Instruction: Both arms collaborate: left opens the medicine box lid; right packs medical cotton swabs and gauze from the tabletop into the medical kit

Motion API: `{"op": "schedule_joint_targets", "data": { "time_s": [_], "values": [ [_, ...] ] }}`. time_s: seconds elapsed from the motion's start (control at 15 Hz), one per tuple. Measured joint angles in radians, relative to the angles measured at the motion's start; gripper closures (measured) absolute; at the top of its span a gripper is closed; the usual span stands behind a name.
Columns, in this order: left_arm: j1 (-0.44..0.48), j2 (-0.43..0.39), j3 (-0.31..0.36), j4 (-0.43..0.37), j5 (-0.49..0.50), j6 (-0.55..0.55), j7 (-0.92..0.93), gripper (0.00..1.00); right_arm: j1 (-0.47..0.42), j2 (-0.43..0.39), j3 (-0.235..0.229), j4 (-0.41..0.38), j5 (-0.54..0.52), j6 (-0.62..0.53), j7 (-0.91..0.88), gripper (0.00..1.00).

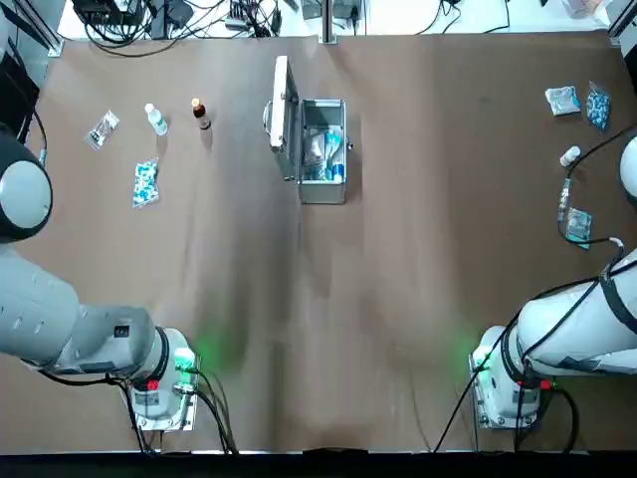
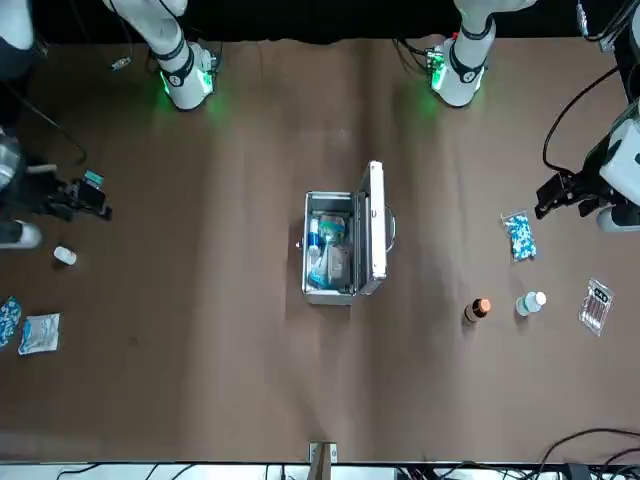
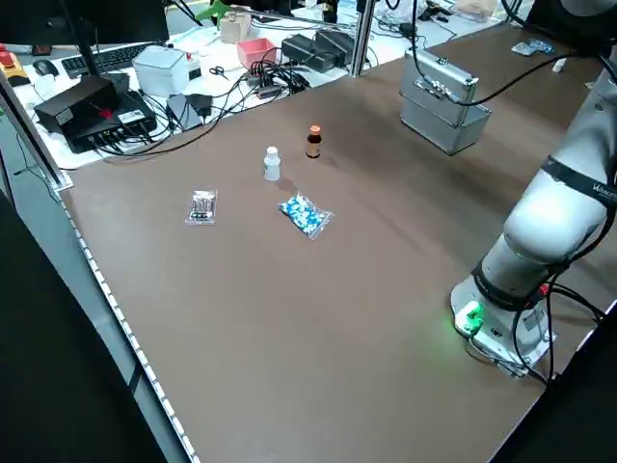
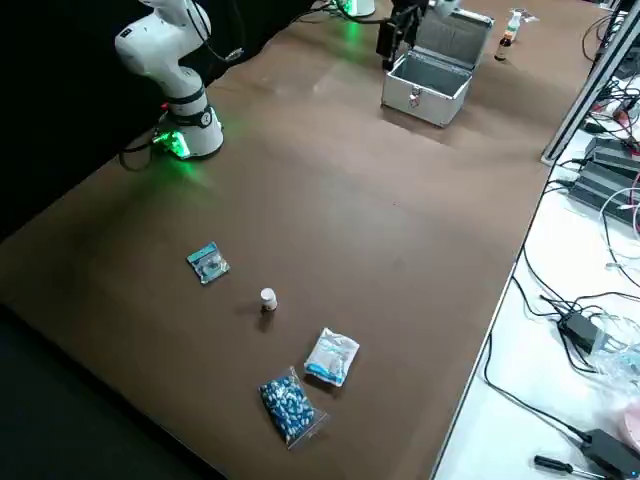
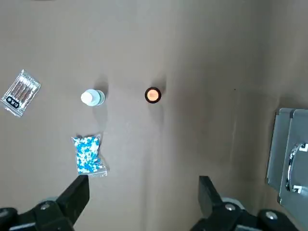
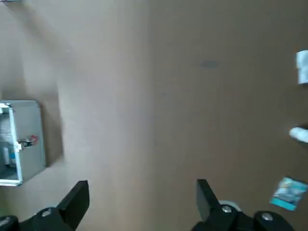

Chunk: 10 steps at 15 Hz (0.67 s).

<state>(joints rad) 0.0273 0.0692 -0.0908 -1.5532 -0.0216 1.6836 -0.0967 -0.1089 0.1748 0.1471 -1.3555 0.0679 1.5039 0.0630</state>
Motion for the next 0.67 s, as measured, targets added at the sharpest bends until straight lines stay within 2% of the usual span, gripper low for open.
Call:
{"op": "schedule_joint_targets", "data": {
  "time_s": [0.67],
  "values": [
    [0.0,-0.023,-0.029,0.001,0.0,-0.018,0.0,0.0,-0.041,-0.02,0.0,-0.003,-0.036,-0.01,-0.033,0.02]
  ]
}}
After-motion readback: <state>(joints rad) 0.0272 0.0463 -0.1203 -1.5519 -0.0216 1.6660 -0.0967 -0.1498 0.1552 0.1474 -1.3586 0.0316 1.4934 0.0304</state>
